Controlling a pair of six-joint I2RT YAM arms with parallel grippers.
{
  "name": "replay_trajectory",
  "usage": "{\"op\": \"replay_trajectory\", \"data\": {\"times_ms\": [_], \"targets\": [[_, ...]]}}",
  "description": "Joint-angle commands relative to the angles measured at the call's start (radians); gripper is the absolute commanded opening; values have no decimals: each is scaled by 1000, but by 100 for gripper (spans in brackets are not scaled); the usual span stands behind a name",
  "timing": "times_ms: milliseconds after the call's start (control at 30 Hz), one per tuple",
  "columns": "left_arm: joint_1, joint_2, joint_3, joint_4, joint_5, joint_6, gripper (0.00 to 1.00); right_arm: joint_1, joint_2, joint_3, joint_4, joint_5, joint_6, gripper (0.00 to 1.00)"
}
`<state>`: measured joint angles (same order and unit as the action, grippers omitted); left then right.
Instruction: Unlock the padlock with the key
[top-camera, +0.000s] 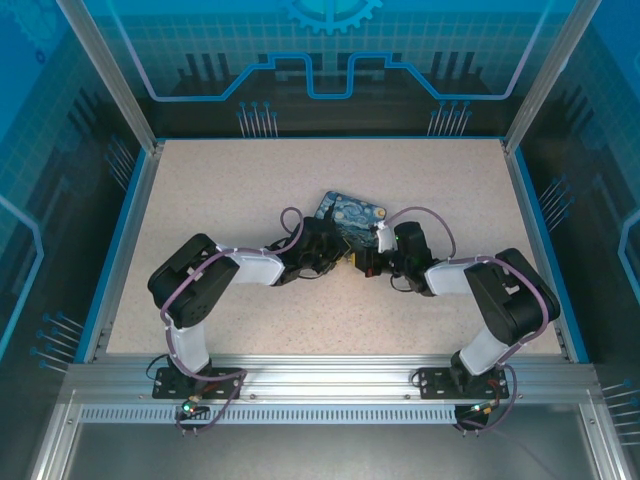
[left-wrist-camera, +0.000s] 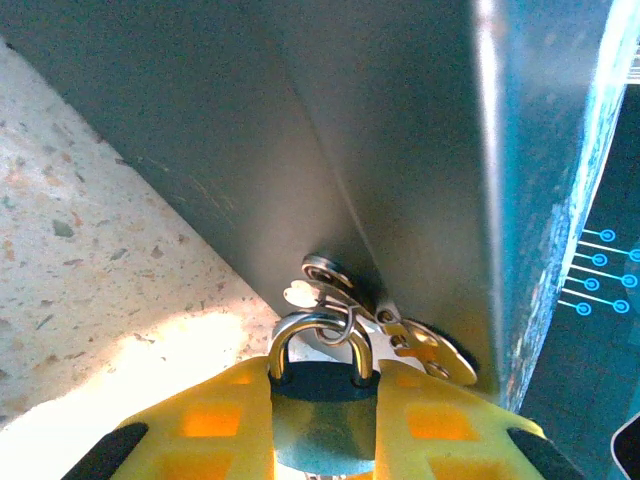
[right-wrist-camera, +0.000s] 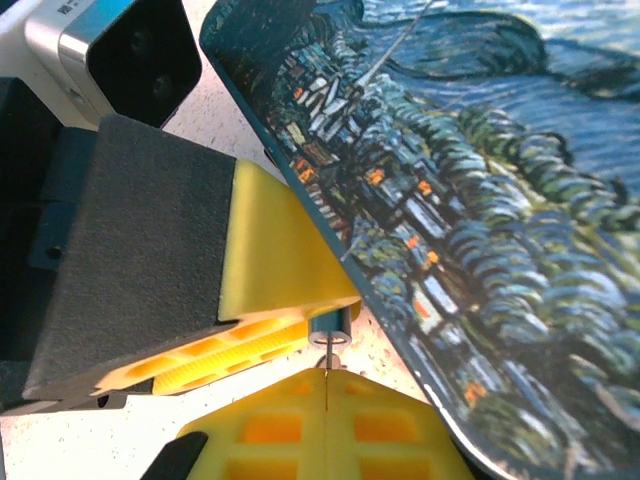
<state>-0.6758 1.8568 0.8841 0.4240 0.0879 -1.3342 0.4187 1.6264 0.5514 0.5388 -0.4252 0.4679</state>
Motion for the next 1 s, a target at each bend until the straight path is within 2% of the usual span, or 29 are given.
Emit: {"op": "replay_trajectory", "data": {"times_ms": [0,167,467,533,667,767,867,967], "targets": [[0,-5,28,24,44,-10,2,28,3,45,49,-6,-44,0],[0,0,38,17,56,-14,2,63,6,51,62,36,-127,0],[1,1,32,27,49,-23,2,61,12,19,195,25,-98,2],[3,1,32,25,43,-20,2,56,-22,7,159,22,-106,9],[8,-2,30,29,35,-18,2,42,-112,-55,100,34,-111,35],[12,-5,31,26,32,-13,2,31,-167,-111,81,45,-104,46],[12,-8,31,25,31,-11,2,22,-187,-143,69,39,-95,50],[12,-8,30,27,31,-11,2,20,-155,-127,52,10,-86,46]]}}
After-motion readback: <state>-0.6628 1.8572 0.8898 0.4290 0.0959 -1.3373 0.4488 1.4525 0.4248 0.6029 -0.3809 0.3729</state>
